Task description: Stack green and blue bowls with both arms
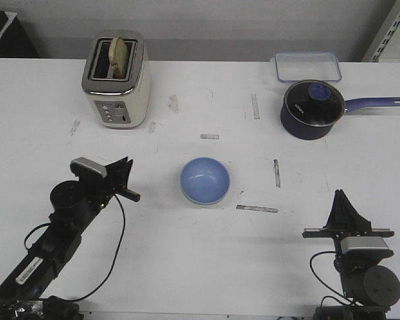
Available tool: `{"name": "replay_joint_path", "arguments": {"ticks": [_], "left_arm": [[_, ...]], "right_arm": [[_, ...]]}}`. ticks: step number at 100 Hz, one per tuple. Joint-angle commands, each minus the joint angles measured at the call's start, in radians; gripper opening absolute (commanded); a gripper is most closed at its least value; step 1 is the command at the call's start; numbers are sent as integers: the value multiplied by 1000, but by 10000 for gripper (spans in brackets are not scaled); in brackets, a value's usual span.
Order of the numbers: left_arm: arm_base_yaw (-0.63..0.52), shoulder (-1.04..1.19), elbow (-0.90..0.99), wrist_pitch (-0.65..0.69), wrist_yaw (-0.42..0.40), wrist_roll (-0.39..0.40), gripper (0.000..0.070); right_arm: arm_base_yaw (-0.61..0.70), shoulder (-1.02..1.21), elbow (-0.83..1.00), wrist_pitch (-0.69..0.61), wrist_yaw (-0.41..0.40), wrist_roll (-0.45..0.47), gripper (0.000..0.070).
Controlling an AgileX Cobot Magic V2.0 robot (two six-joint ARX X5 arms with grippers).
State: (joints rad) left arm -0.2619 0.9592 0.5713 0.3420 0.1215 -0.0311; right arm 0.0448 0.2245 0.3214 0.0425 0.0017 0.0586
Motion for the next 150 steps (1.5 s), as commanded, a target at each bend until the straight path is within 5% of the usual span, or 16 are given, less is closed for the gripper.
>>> {"name": "replay_joint_path", "arguments": {"ticks": [1,31,55,150], "left_arm": [[28,-26,-40,28,2,16,0],[125,-269,-224,11,-131,14,1],[184,-439,-240,-139,-131,16,1],[184,-715,-288,-124,-121,16,1]], "right_arm": [[1,-2,2,10,-2,-3,5],[1,-2,2,10,-2,-3,5],[1,-2,2,10,-2,-3,5],[1,-2,2,10,-2,-3,5]]}}
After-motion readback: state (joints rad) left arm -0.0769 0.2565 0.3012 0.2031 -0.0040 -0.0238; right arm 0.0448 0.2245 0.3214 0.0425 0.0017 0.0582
